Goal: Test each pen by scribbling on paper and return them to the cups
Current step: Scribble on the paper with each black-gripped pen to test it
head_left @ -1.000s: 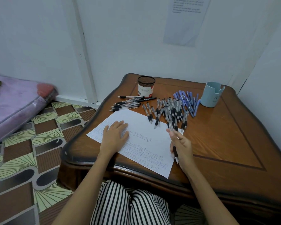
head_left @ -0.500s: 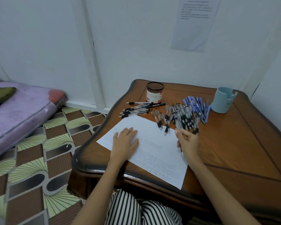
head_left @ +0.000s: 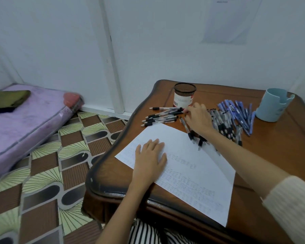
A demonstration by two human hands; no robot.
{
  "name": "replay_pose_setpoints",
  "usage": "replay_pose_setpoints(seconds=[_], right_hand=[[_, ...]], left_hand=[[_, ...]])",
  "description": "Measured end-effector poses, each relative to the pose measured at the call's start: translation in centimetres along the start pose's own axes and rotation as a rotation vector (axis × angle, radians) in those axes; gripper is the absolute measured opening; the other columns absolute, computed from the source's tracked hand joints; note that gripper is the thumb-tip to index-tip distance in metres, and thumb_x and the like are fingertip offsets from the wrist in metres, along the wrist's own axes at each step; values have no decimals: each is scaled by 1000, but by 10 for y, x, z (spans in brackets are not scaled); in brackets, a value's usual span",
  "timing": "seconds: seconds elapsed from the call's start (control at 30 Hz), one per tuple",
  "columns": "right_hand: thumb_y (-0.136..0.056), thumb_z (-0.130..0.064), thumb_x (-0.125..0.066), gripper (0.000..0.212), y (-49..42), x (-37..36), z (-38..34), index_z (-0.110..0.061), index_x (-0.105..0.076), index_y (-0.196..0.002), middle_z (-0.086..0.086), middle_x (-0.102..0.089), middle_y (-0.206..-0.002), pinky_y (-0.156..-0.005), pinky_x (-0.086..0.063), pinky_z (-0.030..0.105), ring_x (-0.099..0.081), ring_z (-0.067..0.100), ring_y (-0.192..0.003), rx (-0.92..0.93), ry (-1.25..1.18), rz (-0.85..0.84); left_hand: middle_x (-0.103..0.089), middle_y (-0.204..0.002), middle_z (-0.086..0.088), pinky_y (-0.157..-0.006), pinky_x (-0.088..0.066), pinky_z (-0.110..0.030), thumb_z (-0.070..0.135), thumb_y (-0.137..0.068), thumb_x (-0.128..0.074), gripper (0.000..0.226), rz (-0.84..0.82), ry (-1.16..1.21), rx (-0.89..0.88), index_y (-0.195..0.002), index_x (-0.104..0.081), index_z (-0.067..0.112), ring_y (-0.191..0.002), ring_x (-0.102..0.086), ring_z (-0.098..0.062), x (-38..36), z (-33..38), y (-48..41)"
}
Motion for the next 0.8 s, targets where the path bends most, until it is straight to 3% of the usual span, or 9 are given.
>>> replay_pose_setpoints(seconds=[0.3,0.53,0.63,0.73,0.8], right_hand=[[-92,-2,-48,36,-52,-42,-8,-11,-50,-126,14,-55,-122,-85,-48,43,-53,32,-112,206,250,-193],[-92,-5,-52,27,-52,-31,-6,-15,-56,-117,11,-62,-113,-72,-47,35,-57,27,-101,361,402,-104],[-91,-11,-56,25,-46,-15,-6,-13,-56,-116,8,-65,-107,-66,-41,30,-55,24,-95,350,180,113],[-85,-7,-62,42,-32,10,-10,-9,-49,-125,11,-64,-95,-59,-40,24,-57,19,-73,280,-245,324],[-85,-2,-60,42,-15,33,-15,-10,-49,-125,6,-60,-93,-54,-45,17,-57,11,-62,217,-529,339]], left_hand=[[-19,-156,8,-118,2,-41,39,-100,-29,46,8,9,-10,-145,-29,27,-144,-9,-12,-1,0,1],[-23,-155,6,-117,0,-41,37,-100,-32,45,37,10,-22,-143,-33,25,-144,-13,-13,-1,0,2],[-23,-155,6,-117,0,-41,37,-100,-32,45,32,4,-21,-143,-33,25,-144,-13,-13,0,0,2],[-23,-155,6,-117,-1,-42,36,-100,-32,44,23,7,-21,-143,-34,25,-144,-13,-13,1,0,2],[-24,-154,5,-117,-3,-42,36,-100,-33,44,23,10,-24,-143,-34,24,-143,-14,-13,1,0,2]])
Point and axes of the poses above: each hand's wrist, its own y-axis away from the middle knuckle, its own x-axis out of the back of the hand, z = x × y, the point moved 2 cm from there along -y, towards the middle knuckle
